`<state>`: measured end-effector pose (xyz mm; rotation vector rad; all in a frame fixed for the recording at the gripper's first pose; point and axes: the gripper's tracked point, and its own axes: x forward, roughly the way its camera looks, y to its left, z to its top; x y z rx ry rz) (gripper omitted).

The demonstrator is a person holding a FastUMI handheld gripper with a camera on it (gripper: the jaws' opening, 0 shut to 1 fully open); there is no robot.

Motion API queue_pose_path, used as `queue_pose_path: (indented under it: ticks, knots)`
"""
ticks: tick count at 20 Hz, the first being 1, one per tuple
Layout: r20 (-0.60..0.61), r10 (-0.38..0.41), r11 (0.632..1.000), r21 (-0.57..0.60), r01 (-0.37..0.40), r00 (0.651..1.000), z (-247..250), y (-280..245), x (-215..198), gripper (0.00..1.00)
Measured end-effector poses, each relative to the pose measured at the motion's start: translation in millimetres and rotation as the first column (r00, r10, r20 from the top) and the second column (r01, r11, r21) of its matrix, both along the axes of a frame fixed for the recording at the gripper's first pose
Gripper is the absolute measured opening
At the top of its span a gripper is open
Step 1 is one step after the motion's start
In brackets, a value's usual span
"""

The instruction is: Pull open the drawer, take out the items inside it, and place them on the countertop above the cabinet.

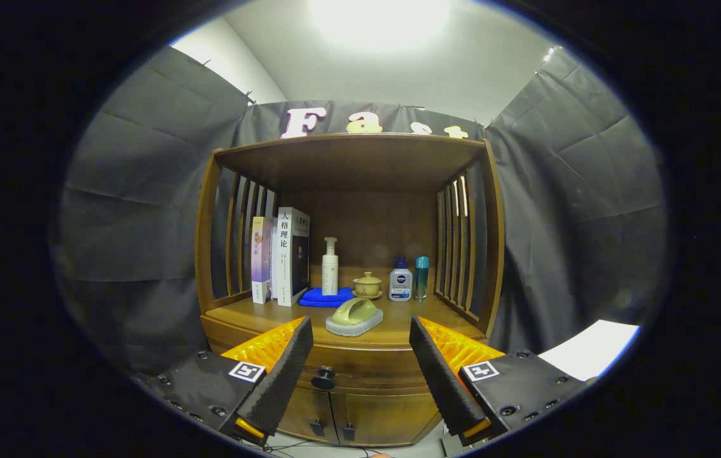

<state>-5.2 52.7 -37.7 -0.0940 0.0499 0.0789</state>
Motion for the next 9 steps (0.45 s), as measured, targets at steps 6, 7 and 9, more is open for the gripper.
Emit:
queue_pose_path:
  ticks: [6,7,9]
  knots:
    - [0.010,0.000,1.000,-0.007,0.000,1.000,2.5,2.0,0.5,0.97]
    - [0.005,0.004,1.000,-0.006,-0.004,1.000,1.0,3.7,0.2,0.97]
    - [0.001,0.009,1.000,0.001,-0.009,1.000,-0.1,6.0,-0.6,0.97]
